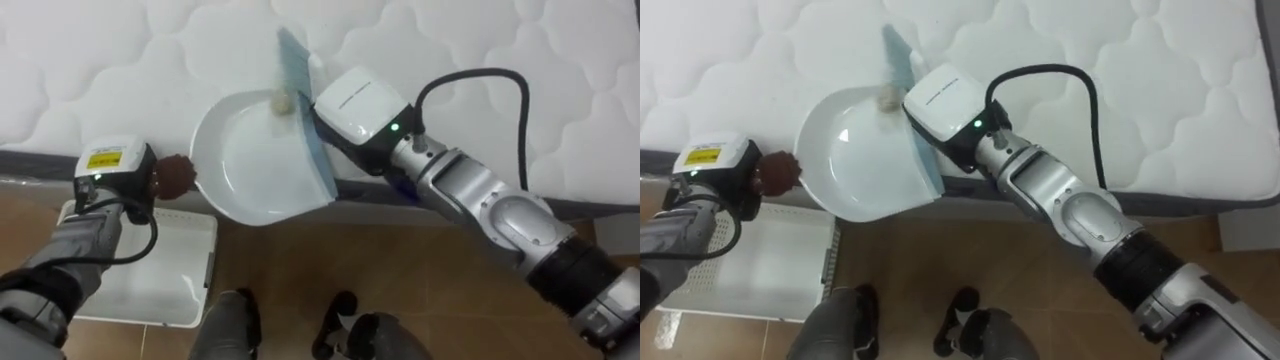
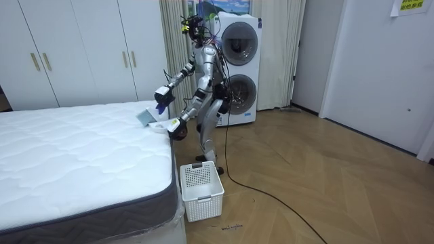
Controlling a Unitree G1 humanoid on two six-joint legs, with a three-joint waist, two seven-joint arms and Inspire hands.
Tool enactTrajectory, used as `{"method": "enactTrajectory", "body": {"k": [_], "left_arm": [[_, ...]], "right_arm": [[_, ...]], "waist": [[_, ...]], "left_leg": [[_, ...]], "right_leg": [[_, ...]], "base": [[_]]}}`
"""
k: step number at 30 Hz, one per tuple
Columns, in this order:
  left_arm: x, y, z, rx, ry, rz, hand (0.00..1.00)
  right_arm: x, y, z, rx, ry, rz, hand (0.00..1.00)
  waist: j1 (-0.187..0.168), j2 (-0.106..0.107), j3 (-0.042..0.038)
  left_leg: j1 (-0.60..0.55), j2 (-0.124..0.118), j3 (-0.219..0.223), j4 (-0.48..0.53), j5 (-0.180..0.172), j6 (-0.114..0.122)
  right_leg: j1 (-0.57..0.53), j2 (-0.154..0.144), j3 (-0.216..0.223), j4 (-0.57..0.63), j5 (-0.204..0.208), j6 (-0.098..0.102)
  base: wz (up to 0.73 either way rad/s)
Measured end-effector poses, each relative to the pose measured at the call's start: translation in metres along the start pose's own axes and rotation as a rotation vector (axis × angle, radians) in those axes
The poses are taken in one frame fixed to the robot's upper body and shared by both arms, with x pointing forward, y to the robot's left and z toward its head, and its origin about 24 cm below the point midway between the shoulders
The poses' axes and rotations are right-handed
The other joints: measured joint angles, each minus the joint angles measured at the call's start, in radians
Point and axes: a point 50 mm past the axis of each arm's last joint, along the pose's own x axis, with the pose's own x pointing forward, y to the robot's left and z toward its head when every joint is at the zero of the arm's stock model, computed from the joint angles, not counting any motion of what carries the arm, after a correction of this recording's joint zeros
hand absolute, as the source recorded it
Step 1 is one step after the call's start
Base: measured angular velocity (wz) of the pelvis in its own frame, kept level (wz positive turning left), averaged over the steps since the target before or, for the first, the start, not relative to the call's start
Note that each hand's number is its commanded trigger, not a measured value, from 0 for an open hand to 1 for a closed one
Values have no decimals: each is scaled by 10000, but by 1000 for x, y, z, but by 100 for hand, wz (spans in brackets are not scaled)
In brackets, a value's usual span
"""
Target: Clean bed
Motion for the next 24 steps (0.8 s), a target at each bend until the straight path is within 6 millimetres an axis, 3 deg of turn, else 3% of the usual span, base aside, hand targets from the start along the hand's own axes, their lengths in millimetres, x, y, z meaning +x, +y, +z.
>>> {"method": "enactTrajectory", "body": {"k": [6,12,20,24], "left_arm": [[-2,-3,-1,37,46,40,100],[-5,-10,-6,83,246,-186,100],[-8,-21,0,130,225,-474,100],[-8,-26,10,-201,204,-617,100]], "right_arm": [[4,-10,9,370,-341,279,100],[4,-20,15,1110,-667,603,100],[8,-31,33,3598,-1712,959,100],[12,-35,50,4251,-2657,1056,100]], "waist": [[3,-4,-68],[-39,30,-87],[-10,368,-264],[-39,455,-259]], "left_leg": [[-12,-3,6,-24,0,-1],[-10,-19,-3,19,-1,0],[16,-49,-20,156,19,1],[19,-192,-11,82,106,50]], "right_leg": [[-7,23,2,-33,7,-8],[-14,-5,20,59,-20,-3],[-22,-170,15,295,-142,-14],[-84,-362,6,471,-218,13]], "base": [[0],[0],[1],[10]]}}
